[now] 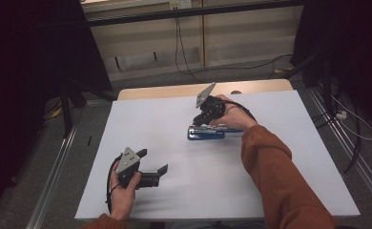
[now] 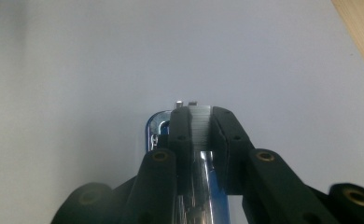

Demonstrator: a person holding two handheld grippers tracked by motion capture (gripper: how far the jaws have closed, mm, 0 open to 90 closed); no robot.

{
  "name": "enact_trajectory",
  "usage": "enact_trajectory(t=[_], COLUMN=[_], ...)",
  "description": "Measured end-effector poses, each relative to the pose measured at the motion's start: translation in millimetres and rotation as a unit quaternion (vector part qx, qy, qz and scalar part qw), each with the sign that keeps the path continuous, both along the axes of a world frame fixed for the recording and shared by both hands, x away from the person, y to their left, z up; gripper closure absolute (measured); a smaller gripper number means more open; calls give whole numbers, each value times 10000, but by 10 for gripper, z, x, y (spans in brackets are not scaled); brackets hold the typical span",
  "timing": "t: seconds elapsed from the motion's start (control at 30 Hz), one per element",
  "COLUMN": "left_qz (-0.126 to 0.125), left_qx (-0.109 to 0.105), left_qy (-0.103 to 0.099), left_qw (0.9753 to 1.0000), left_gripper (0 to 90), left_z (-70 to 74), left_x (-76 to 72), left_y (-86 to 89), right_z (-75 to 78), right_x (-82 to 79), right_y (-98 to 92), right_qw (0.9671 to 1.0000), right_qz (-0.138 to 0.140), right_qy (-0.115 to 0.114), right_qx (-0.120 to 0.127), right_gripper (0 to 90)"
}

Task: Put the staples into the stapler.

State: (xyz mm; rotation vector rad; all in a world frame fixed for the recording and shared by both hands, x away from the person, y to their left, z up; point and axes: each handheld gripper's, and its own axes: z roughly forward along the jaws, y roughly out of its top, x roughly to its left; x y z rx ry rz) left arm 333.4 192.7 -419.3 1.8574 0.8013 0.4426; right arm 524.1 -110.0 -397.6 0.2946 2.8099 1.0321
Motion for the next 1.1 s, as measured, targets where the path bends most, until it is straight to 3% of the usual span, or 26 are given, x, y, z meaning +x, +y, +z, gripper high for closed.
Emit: enact_trajectory(t=[0.3,1.1], left_qz=[-19,-49], left_qx=[-9,21], left_qy=[-5,4], left_qw=[10000,10000], left_gripper=[33,33], left_z=[-1,-2], left_x=[-1,1], left_y=[-2,0], right_z=[-44,-120], right_x=[24,35], right_y=[76,59], right_qw=[9998,9992], right_qz=[199,259], right_qy=[33,69], right_qx=[-87,-288], right_gripper=[793,792])
